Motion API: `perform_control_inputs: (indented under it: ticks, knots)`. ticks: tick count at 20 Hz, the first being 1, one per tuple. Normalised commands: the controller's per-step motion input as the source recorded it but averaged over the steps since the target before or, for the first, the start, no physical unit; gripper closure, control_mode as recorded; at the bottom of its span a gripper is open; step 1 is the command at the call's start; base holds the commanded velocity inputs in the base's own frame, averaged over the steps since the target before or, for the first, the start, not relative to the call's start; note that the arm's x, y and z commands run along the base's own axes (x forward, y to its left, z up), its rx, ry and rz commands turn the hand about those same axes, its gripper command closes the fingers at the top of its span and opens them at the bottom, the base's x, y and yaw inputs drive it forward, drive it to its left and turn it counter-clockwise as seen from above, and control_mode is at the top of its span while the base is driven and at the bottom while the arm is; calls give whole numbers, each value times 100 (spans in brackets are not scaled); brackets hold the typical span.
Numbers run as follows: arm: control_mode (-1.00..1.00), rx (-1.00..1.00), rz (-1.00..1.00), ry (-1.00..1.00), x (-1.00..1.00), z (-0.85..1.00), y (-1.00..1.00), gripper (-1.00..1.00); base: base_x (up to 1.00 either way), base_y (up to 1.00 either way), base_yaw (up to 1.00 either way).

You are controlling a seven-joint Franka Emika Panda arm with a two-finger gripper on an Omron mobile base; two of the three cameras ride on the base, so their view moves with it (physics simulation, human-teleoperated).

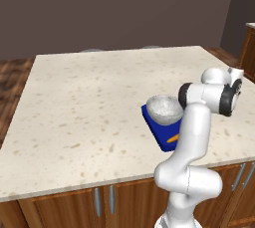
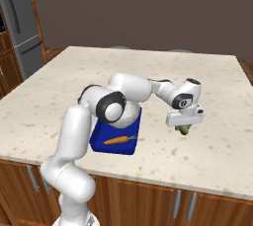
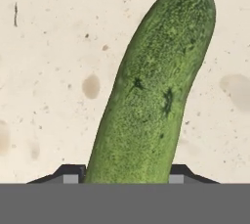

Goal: Place the two vegetables and bowl onto the tray for setting up a vegetable dip station.

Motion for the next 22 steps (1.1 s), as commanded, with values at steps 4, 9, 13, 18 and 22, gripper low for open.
perform_control_inputs:
  ticks: [4, 9, 13, 18, 22]
  knots:
    - [-100, 4, 17, 0, -53, 24, 12, 100, 0, 0, 0]
    - [-100, 0, 23, -3, -53, 20, 17, 100, 0, 0, 0]
    - [-100, 0, -8, -7, -52, 19, 20, 100, 0, 0, 0]
    - [-100, 0, -7, 0, -49, 19, 20, 100, 0, 0, 0]
    - [-100, 0, -2, 0, -46, 19, 28, 100, 0, 0, 0]
